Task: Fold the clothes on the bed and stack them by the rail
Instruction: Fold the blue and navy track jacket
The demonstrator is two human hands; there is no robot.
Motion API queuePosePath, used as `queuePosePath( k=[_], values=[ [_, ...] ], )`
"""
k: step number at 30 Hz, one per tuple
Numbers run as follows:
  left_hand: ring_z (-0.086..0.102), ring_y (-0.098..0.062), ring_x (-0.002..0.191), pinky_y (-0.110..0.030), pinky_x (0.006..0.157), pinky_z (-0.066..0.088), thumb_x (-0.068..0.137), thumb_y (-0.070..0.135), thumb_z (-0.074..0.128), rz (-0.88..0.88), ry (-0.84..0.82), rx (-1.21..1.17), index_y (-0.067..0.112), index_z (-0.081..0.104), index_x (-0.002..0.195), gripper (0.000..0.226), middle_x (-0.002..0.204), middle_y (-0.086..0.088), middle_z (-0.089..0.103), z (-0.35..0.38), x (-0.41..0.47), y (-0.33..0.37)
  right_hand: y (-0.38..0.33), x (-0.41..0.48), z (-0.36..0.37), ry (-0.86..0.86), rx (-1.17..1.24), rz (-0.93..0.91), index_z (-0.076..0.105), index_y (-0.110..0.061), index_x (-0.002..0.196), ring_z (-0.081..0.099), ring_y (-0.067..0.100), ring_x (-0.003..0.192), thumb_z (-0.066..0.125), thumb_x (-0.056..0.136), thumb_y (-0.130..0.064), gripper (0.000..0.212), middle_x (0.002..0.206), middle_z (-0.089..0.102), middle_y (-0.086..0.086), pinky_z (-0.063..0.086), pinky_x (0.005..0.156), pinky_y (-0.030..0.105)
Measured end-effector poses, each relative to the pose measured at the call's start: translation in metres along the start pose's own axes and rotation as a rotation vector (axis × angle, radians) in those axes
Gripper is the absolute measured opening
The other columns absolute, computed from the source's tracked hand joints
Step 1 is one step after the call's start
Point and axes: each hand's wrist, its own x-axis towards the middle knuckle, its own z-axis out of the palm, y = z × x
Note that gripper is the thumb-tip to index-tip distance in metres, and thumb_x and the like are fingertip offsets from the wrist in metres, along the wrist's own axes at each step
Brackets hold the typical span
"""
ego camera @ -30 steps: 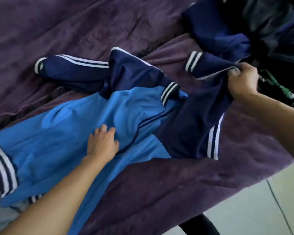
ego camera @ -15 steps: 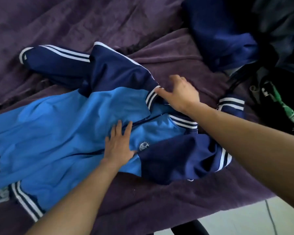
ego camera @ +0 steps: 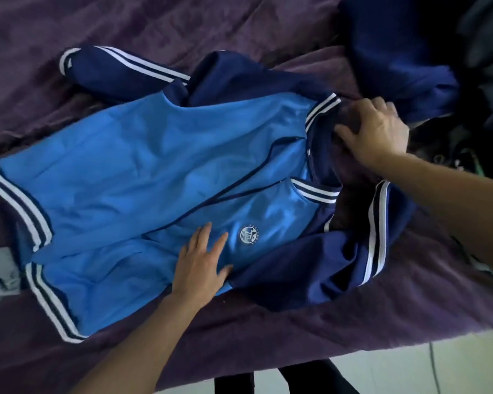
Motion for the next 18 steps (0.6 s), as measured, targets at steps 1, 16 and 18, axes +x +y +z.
queuePosePath(
  k=[1, 16, 18],
  values=[
    [0.022, -0.026, 0.142, -0.041, 0.11, 0.028, 0.091, 0.051, 0.052, 0.048, 0.063, -0.052, 0.024, 0.038, 0.144, 0.061, 0.156, -0.007, 0.02, -0.001, -0.002, 0.003, 0.009, -0.021, -0.001, 0.02, -0.028, 0.0, 0.053, -0.014, 0.118, 0.046, 0.039, 0.11, 0.061, 0.081, -0.049, 0.052, 0.118, 0.053, 0.017, 0.044, 0.084, 0.05],
    [0.066, -0.028, 0.087, -0.033, 0.078, 0.046, 0.092, 0.016, 0.059, -0.406, 0.506, -0.743, 0.006, 0.07, 0.093, 0.014, 0.09, -0.011, 0.071, -0.023, -0.094, -0.088, -0.171, -0.112, -0.081, 0.193, 0.629, -0.13, 0.071, -0.014, 0.09, 0.065, 0.022, 0.086, 0.061, 0.08, -0.01, 0.014, 0.092, 0.07, 0.003, 0.051, 0.081, 0.036],
    [0.065, -0.033, 0.09, -0.037, 0.08, 0.046, 0.091, 0.016, 0.059, -0.58, 0.545, -0.725, 0.003, 0.069, 0.094, 0.017, 0.091, -0.017, 0.07, -0.033, -0.122, -0.14, -0.25, -0.13, -0.074, 0.114, 0.667, -0.284, 0.07, -0.011, 0.091, 0.064, 0.022, 0.088, 0.06, 0.081, -0.006, 0.015, 0.093, 0.069, 0.004, 0.049, 0.083, 0.034]
  ],
)
